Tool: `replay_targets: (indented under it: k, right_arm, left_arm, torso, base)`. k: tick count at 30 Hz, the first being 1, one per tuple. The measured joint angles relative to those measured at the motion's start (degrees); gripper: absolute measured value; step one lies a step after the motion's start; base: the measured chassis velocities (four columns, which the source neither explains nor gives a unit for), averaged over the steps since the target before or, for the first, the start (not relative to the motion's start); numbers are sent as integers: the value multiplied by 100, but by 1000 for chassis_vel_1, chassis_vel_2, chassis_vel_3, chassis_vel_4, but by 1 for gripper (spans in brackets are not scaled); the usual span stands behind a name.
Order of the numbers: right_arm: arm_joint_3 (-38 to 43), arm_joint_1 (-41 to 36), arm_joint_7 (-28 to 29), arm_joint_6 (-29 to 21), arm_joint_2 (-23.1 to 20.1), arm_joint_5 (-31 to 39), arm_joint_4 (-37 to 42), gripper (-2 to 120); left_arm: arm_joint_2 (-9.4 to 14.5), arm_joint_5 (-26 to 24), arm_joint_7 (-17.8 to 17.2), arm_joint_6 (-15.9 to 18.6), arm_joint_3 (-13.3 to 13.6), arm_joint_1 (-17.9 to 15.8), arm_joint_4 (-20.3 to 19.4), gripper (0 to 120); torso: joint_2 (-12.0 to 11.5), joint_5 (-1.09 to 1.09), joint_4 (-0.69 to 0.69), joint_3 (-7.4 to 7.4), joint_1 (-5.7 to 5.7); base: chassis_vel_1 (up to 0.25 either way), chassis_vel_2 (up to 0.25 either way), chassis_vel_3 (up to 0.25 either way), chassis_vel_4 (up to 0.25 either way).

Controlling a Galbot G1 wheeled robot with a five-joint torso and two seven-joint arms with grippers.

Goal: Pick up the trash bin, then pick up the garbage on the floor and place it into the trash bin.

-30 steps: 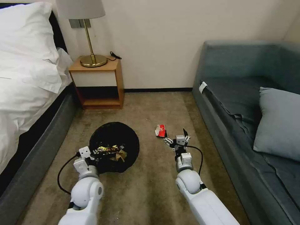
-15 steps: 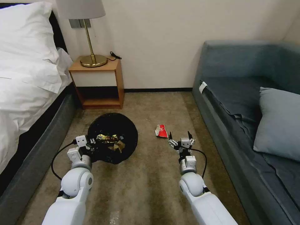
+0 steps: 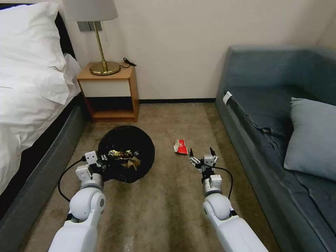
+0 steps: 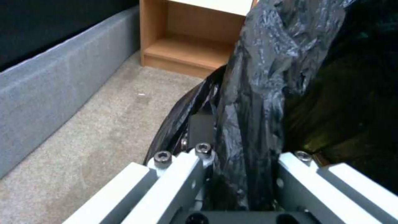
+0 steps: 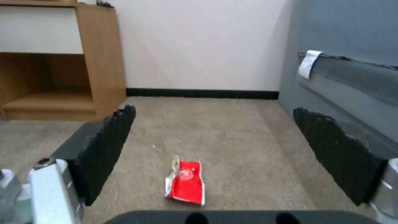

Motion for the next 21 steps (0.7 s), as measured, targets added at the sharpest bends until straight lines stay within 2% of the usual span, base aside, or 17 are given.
replay_targets:
  k: [21]
  right_arm:
    - [-74, 70, 67, -29, 1, -105, -87, 97]
  left_arm:
    - [19, 4, -29, -15, -69, 85, -76, 1]
  torso:
    - [-1, 0, 0, 0, 0]
  base:
    - [0, 0, 0, 0]
